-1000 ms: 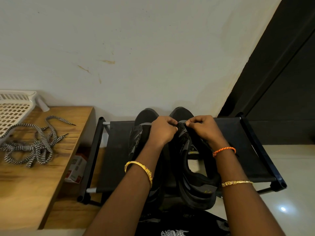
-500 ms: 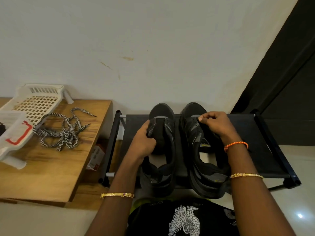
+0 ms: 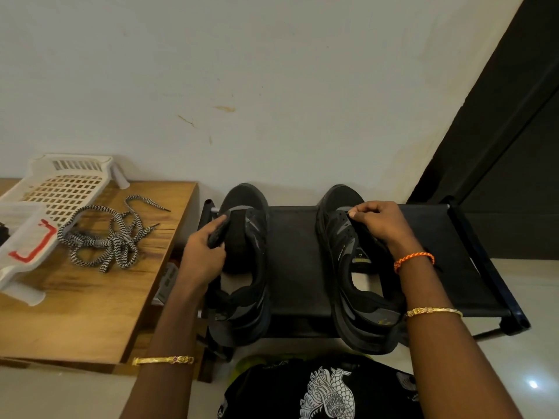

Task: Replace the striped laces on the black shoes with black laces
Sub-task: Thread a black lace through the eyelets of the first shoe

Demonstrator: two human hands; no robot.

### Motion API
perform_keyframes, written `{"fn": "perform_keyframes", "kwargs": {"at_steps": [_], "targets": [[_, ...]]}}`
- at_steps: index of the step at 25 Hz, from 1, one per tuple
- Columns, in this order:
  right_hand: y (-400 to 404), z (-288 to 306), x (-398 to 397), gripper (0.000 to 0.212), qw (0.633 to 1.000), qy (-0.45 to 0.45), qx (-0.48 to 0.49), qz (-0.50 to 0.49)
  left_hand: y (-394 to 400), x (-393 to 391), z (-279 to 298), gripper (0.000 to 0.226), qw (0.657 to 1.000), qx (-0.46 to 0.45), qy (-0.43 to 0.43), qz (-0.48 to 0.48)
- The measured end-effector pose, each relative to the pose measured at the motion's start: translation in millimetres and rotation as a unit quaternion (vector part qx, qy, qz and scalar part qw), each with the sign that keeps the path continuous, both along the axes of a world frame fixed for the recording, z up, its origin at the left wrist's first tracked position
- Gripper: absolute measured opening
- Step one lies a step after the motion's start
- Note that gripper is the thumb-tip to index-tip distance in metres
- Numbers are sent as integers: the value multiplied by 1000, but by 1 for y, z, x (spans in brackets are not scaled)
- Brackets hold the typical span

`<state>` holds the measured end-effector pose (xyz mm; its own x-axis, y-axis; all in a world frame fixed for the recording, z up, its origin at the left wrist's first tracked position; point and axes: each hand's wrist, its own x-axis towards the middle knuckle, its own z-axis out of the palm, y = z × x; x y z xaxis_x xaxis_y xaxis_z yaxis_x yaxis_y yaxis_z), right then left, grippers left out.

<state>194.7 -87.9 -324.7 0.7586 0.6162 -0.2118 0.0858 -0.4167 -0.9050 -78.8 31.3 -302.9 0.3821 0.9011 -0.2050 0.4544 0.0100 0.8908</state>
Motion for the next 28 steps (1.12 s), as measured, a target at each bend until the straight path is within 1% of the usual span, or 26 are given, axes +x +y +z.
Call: {"fn": "perform_keyframes", "kwargs": {"at_steps": [2, 3, 5, 6, 7, 8, 10, 13, 15, 18, 20, 23, 26, 28], "targets": [[-1, 0, -1, 13, 1000, 7, 3, -2, 0, 6, 11, 61, 1000, -19, 14, -10], [-1, 1, -1, 11, 1000, 11, 3, -3, -2, 16, 18, 58, 1000, 10, -4, 11], [-1, 1, -1, 9, 1000, 14, -2, -4, -16, 51, 32, 46, 990, 120, -59, 54], [-1, 0, 0, 8, 1000, 14, -5, -3, -28, 74, 35, 38, 987, 141, -68, 38], [0, -1, 1, 8, 1000, 15, -6, -2, -41, 99, 34, 31, 989, 135, -55, -2], [0, -2, 1, 8, 1000, 15, -4, -2, -54, 122, 26, 26, 992, 118, -24, -44], [2, -6, 1, 10, 1000, 2, -7, -6, -68, 151, 2, 19, 992, 89, 15, -85], [5, -9, 4, 16, 997, -57, -46, -2, -61, 161, -26, 9, 995, 85, -21, -52], [7, -9, 5, 20, 997, -57, -55, 13, -51, 162, -36, 7, 997, 59, -46, -25], [7, -8, 5, 26, 995, -77, -57, 34, -43, 161, -41, 8, 995, -11, -101, -4], [8, -6, 4, 27, 994, -87, -54, 46, -41, 159, -42, 9, 994, -15, -109, -8], [10, -8, 3, 24, 997, -53, -43, 28, -40, 159, -42, 9, 994, 4, -103, -25], [12, -10, 1, 22, 998, 58, -2, -24, -40, 160, -40, 9, 996, 30, -78, -40], [11, -6, 1, 20, 995, 95, 5, -24, -42, 162, -39, 9, 996, 48, -64, -43]]}}
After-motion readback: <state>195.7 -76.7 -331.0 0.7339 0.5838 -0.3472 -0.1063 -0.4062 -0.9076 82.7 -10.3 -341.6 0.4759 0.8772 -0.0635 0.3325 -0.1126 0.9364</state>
